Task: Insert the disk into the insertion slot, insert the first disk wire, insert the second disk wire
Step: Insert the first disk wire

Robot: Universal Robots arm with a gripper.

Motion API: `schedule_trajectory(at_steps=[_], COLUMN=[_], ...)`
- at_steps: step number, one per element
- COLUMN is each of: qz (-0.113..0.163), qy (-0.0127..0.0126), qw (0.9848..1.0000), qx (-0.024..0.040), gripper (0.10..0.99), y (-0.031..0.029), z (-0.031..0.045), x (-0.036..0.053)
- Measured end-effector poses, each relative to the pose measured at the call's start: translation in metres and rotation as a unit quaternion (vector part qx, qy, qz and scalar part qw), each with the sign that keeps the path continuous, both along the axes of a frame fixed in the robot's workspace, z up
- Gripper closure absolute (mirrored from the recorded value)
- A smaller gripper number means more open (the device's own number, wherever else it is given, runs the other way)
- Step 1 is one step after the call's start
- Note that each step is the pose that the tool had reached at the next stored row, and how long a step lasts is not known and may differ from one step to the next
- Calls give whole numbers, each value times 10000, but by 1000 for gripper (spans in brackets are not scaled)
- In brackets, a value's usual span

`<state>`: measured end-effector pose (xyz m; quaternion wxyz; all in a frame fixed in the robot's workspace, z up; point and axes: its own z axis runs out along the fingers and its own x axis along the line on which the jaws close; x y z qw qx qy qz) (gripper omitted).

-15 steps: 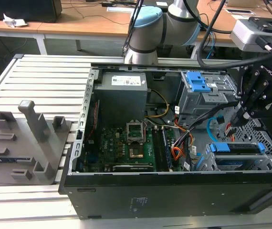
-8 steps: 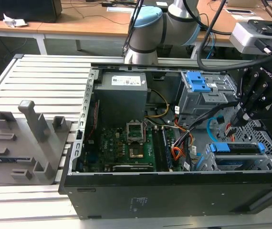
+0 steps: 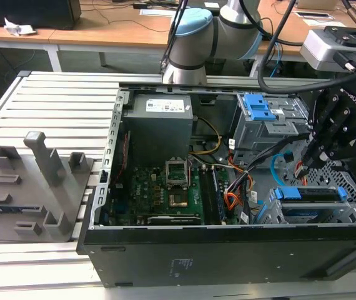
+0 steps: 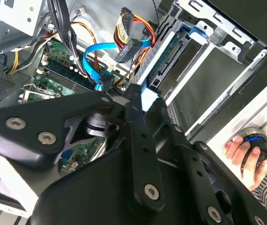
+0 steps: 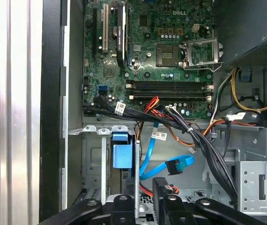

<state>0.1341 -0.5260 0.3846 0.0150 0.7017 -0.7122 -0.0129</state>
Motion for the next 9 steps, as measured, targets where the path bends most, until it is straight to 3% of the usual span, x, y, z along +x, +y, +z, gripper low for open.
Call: schedule_trajectory(at_steps=[1, 2, 5, 9], qz=[0, 0, 0, 0], qy=[0, 0, 0, 0], qw=[10000, 10000, 10000, 10000], qx=[0, 0, 2, 0], gripper=[792, 725, 725, 725], y=[0, 0, 6, 58], z=[0, -1, -4, -3], x=[0, 0, 1, 36])
